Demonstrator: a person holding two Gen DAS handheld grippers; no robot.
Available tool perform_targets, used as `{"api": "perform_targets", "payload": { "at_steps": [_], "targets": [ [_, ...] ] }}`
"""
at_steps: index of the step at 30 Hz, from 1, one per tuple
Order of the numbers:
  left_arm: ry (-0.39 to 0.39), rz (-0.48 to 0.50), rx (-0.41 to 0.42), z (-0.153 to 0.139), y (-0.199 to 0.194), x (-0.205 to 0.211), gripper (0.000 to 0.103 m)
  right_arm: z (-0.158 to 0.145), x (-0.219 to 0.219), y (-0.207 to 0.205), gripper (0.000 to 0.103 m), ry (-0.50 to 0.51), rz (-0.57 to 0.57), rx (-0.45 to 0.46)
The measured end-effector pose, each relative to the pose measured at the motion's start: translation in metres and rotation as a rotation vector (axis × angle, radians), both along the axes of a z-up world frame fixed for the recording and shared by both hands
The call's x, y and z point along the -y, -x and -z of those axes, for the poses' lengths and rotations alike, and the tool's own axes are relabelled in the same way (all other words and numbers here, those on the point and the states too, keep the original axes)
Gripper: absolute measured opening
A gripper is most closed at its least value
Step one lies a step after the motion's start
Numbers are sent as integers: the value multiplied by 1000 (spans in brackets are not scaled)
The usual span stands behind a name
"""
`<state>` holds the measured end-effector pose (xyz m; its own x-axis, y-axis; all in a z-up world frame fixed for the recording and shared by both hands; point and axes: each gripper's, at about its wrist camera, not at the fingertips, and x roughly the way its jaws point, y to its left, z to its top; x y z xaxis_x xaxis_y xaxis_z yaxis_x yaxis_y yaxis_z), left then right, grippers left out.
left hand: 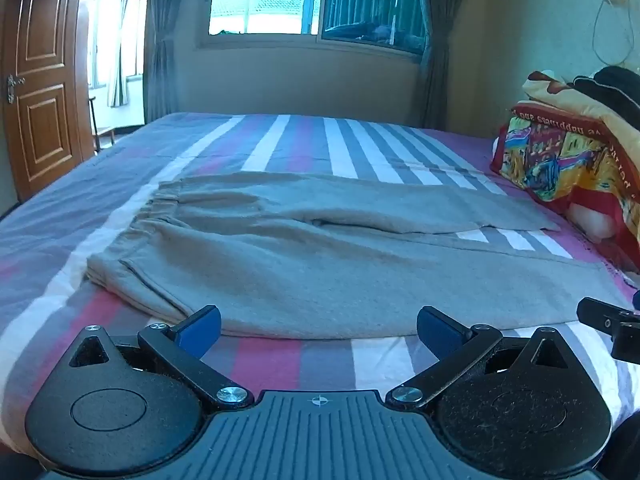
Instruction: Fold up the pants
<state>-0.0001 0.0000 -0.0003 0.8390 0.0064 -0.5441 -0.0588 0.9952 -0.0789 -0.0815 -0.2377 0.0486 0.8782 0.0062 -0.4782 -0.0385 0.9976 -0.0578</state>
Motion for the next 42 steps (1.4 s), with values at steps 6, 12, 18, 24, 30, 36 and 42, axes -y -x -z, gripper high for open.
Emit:
{"api": "perform_targets", "payload": {
  "at_steps": [6, 12, 18, 24, 30, 36, 42],
  "targets": [
    [-1, -2, 26, -4, 2, -5, 103, 0, 0, 4, 103, -1, 5, 35],
    [-9, -8, 27, -8, 8, -2, 103, -16, -31, 4, 103, 2, 14, 37],
    [-4, -3, 24, -8, 8, -4, 103, -8, -13, 6, 103, -7, -15, 34],
    [-9, 2, 21, -7, 8, -3, 103, -8, -14, 6, 103, -8, -21, 34],
    [-15, 0, 18, -7, 9, -1, 103, -7, -13, 5, 103, -9, -21, 33],
    [-20, 4, 18, -7, 11, 1, 103, -7, -11, 5, 103, -13, -21, 34],
    [-23, 10, 15, -7, 9, 4, 103, -7, -10, 6, 103, -17, -13, 41]
  ]
}}
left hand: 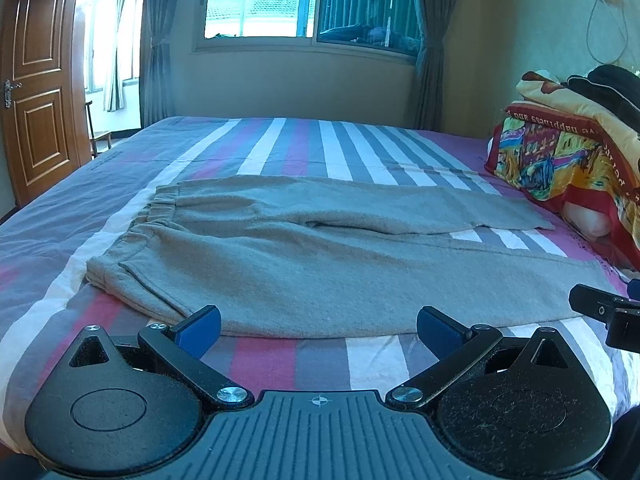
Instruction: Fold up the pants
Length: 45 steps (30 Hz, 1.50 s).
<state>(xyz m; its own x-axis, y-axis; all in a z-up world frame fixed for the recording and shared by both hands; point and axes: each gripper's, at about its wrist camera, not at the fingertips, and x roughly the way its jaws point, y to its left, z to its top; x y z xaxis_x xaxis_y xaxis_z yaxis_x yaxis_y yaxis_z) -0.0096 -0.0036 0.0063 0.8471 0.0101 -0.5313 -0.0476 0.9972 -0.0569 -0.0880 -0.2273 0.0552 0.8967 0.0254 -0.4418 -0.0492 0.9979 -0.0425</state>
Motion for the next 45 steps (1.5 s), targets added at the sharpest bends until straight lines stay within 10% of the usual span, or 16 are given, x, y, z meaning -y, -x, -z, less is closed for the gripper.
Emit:
{"api": "perform_targets", "payload": {
  "at_steps": [45],
  "targets": [
    [6, 12, -1, 3, 3, 1, 103, 0, -2, 3, 103, 0, 1, 13]
  ]
}}
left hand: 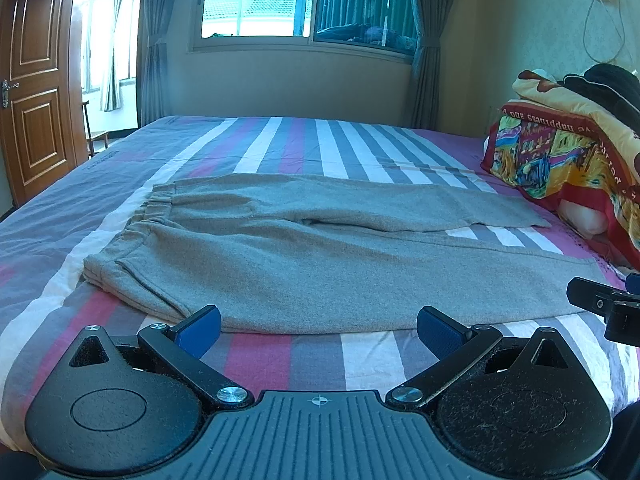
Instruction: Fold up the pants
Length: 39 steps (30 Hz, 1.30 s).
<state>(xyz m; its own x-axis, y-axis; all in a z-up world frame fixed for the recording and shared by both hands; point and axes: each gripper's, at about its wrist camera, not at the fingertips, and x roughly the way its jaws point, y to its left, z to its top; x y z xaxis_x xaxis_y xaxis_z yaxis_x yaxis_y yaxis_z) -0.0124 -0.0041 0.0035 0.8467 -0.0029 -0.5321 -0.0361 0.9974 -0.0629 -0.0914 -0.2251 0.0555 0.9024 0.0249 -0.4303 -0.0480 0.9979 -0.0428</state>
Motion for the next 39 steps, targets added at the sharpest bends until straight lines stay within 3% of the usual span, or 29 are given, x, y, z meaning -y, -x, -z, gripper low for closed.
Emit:
{"api": "perform_targets", "payload": {
  "at_steps": [16, 19, 22, 25, 28, 29, 30, 31, 33, 38, 39],
  "targets": [
    [-4, -26, -14, -2, -6, -5, 103, 2, 0, -1, 103, 11, -10, -7],
    [55, -95, -5, -2, -16, -29, 103, 0, 3, -5, 103, 5, -49, 7],
    [157, -23, -31, 3, -47, -68, 103, -6, 11, -20, 103, -21, -98, 23],
    [161, -21, -29, -4, -87, -112, 103, -18, 19, -57, 103, -38, -177, -4],
    [64, -28, 29, -16, -135, -155, 100, -36, 21, -108, 103, 1, -297, 22],
    [26, -42, 20, -17, -158, -171, 92, -40, 20, -125, 102, 16, -329, 34],
    [16, -38, 2, -17, -179, -186, 73, -43, 18, -145, 101, 27, -366, 40],
    [35, -37, -22, -16, -200, -202, 65, -45, 15, -168, 99, 38, -398, 41],
    [68, -24, -80, -7, -247, -236, 66, -45, 6, -214, 82, 49, -455, 20],
    [19, 32, -212, 34, -343, -289, 67, -24, -31, -326, 79, 64, -603, -81],
    [15, 64, -231, 42, -359, -297, 67, -16, -41, -350, 75, 78, -631, -106]
  ]
}}
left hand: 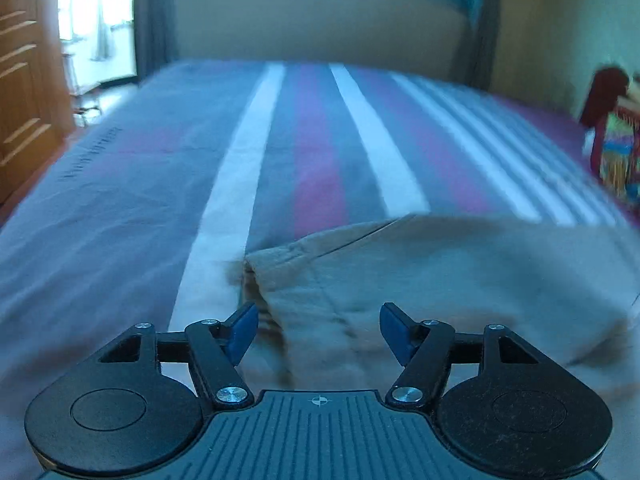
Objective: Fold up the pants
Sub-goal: 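Grasp the waistband with the left tool while the right tool grasps the leg hem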
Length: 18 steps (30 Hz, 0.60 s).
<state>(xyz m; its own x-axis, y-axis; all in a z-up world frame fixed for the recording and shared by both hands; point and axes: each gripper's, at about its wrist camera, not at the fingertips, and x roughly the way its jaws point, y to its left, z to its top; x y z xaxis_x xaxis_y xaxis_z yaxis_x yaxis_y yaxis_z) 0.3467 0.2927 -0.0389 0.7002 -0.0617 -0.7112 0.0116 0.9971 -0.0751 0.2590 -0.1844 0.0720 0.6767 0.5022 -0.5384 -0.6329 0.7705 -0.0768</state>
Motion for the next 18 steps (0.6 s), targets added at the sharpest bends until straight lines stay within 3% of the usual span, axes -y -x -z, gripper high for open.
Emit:
{"api": "perform_targets", "payload": {
  "at_steps": [5, 9, 14, 16, 17, 18],
  "targets": [
    [52, 117, -33, 26, -59, -20, 67, 36, -33, -84, 61, 74, -91, -75],
    [26, 179, -85, 47, -92, -29, 67, 68, -49, -134, 61, 124, -130, -161],
    [151, 240, -124, 69, -115, -41, 74, 98, -48, -165, 65, 170, -213, -294],
    [143, 261, -132, 74, -120, -41, 73, 98, -46, -166, 66, 171, -246, -322],
    [148, 264, -133, 76, -121, -43, 72, 98, -44, -169, 64, 169, -258, -339],
    [148, 260, -132, 77, -121, -44, 60, 99, -43, -168, 62, 176, -268, -348]
  ]
}}
